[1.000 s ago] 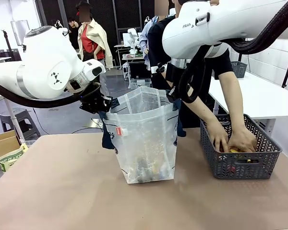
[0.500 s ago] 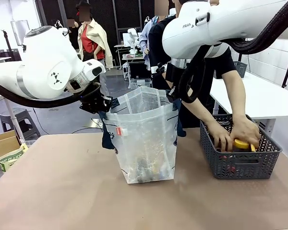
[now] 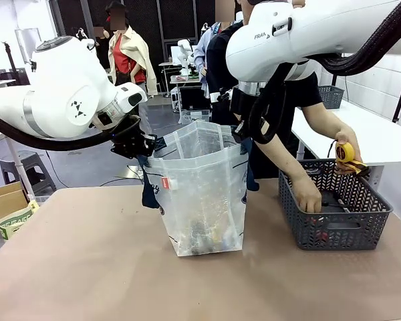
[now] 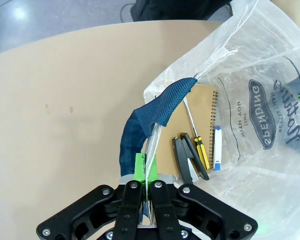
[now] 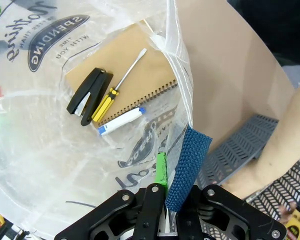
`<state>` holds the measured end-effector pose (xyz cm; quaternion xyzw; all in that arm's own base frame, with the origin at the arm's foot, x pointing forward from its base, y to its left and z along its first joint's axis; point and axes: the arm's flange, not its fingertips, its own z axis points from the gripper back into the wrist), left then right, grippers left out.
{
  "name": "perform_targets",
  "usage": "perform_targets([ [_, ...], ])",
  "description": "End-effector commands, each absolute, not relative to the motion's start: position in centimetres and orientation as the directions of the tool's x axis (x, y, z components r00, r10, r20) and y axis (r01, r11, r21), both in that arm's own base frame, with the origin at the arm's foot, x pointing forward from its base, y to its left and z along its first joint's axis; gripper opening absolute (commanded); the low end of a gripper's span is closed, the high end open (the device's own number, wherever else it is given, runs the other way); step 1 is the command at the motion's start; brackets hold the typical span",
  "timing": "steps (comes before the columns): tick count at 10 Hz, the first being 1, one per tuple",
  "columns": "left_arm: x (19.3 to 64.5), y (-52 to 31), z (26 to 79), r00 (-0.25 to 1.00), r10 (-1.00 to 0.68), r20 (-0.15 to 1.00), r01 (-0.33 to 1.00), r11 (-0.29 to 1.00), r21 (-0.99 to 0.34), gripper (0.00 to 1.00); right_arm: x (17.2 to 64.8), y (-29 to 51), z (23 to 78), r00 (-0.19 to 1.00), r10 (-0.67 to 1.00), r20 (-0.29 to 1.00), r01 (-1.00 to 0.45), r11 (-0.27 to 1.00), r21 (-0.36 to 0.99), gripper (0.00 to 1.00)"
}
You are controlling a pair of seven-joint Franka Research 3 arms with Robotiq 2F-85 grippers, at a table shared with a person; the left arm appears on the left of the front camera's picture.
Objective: Transfer purchased items from the store into the shopping bag.
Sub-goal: Move the Reusable shopping bag to the right side of the table.
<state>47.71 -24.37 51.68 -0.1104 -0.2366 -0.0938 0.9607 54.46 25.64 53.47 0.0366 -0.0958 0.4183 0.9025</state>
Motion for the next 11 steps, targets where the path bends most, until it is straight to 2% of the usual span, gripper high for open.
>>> perform_targets([
  [1,47.66,-24.35,51.72,0.871,-0.123,0.476,0.228,0.959,-0.171,0.0,54.46,25.58,53.62,0.631,0.747,0.207,-0.761,0.648,-0.017,0.0],
  [11,47.66,-24.35,51.72,0.871,-0.123,0.476,0.228,0.959,-0.171,0.0,54.46,25.58,53.62,0.631,0.747,0.207,-0.761,0.648,-0.017,0.0],
])
